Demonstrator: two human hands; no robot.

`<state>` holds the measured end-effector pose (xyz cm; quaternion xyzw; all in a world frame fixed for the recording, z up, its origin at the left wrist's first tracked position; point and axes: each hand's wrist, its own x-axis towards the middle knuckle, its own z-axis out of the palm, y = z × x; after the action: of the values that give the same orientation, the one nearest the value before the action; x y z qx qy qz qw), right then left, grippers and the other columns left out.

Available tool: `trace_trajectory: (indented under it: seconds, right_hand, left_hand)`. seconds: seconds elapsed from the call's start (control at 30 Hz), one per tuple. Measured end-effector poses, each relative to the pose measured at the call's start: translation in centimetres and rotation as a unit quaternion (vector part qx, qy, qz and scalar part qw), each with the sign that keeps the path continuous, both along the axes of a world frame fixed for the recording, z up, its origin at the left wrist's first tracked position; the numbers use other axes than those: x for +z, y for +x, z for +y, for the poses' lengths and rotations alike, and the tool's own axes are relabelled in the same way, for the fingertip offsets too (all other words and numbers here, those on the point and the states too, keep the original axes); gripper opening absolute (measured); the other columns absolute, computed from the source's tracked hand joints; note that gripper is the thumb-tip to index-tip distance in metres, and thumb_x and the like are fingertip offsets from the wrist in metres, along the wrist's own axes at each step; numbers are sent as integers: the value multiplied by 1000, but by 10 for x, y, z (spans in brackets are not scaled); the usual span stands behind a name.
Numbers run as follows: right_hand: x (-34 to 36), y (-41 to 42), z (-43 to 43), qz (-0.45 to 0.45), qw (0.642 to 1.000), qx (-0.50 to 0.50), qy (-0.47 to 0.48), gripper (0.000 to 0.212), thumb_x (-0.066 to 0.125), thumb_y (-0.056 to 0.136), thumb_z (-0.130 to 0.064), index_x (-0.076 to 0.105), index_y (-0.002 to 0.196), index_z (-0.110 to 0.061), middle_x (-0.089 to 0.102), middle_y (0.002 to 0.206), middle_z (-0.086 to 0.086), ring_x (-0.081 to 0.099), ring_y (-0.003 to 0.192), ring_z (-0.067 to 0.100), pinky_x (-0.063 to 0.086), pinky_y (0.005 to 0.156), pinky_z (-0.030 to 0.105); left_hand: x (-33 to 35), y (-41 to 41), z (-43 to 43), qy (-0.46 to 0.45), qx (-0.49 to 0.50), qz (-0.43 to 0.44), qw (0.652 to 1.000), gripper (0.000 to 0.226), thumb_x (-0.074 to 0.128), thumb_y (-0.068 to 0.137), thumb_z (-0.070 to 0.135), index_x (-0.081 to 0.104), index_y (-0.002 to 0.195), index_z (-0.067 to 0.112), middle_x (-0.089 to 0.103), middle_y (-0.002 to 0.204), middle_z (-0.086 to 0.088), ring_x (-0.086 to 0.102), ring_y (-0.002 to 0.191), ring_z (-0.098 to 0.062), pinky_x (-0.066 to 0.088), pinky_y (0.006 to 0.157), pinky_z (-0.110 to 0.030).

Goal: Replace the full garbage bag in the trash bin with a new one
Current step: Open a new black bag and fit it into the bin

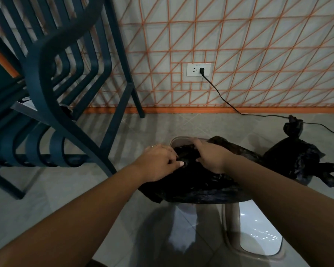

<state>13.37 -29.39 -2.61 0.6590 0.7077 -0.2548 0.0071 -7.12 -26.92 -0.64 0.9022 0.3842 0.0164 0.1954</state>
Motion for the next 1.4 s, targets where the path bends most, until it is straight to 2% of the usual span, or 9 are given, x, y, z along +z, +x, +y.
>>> trace_trajectory:
  seconds: [0.23,0.43,0.63,0.8,0.9,0.97,1.07,1.23,1.4]
  right_hand:
    - [6,17,13,29,979,-123,160,17,53,89,-18,65,99,-12,70,102,19,64,98,35,48,82,35]
    - [21,67,23,264,794,-488,247,21,39,92,-10,54,105,-8,66,96,18,65,90,37,52,81,43]
    - [12,58,4,246,886,-346,189,84,62,88,-16,7,150,-30,61,109,9,61,96,26,52,75,38]
    - [-6,30,-18,185,913,-173,320,39,66,80,-19,50,116,-16,52,96,2,53,81,15,48,76,36]
    - [-19,14,-29,137,975,-47,169,34,67,82,-32,56,110,-18,53,100,2,54,89,16,44,78,29]
    - [-27,8,-31,69,997,3,20,54,64,84,-41,48,132,-22,47,127,7,46,119,22,39,97,27]
    - [-33,2,-33,47,993,31,-107,64,57,89,-46,34,146,-29,29,150,9,28,140,28,25,116,34]
    - [-35,1,-40,37,977,61,-201,63,49,92,-39,20,148,-43,24,157,2,26,142,25,25,117,38]
    - [-35,-7,-42,-47,953,87,-286,45,36,95,-22,46,139,-26,42,148,4,43,129,25,33,96,28]
  left_hand:
    - [1,4,-2,1,-30,6,1000,31,63,82,40,58,113,35,65,109,3,60,101,-16,48,87,-35]
    - [-14,-18,2,-51,6,162,985,25,50,84,38,64,104,32,64,105,2,59,102,-22,47,85,-31]
    - [-15,-15,14,-23,95,66,993,53,37,85,68,70,81,27,52,89,0,54,92,-18,43,78,-30]
    - [-12,1,23,20,173,-25,984,30,60,83,45,56,108,31,55,101,3,58,100,-21,42,76,-28]
    - [-18,8,23,-39,236,8,971,90,71,73,48,19,144,32,45,136,-10,50,121,-32,45,95,-40]
    - [-23,12,26,-98,261,41,960,88,71,73,49,25,144,26,49,136,-12,51,120,-32,45,93,-38]
    - [-28,16,34,-117,253,90,956,46,57,86,44,59,119,13,62,118,-13,59,105,-30,50,88,-37]
    - [-27,14,55,-60,335,52,939,40,44,95,39,65,104,6,65,108,-18,60,94,-34,45,71,-33]
    - [-18,6,77,-75,418,-174,888,25,42,96,31,61,108,19,68,104,-11,67,86,-29,56,74,-37]
